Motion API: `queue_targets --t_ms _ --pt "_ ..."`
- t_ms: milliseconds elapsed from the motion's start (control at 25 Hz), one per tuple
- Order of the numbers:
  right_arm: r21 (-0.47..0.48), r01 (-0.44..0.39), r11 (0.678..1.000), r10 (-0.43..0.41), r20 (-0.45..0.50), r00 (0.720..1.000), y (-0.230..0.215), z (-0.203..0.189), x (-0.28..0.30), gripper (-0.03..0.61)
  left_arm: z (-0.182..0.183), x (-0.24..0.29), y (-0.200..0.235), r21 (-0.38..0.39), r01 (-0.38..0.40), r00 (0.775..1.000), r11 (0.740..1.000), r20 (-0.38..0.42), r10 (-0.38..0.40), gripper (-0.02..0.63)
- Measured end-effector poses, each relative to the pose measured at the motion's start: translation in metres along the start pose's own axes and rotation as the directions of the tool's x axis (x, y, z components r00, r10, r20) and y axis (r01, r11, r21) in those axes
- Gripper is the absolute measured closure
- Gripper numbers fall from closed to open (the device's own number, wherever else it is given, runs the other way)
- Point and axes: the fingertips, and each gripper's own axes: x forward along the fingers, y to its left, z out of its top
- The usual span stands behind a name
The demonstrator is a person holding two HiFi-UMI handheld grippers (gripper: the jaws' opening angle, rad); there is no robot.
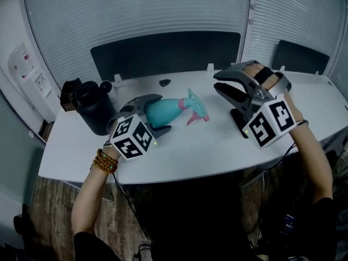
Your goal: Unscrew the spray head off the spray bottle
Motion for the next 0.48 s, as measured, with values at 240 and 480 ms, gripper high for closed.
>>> queue_targets --t_ms 240,480 --pt "0.818 -0.523 0.238 0.194 0.488 0.851 0.021 0.011 0.007 0.426 -0.023 -0.006 0.030 0.389 -0.217 0.921 0.895 -0.223 0.320 0.210" --pt "0.797 -0.568 0.208 0.254 0.516 0.818 0.053 0.026 0.026 0.402 0.001 -0.019 0.041 0.524 -0.293 0.869 0.799 -0.202 0.451 0.210"
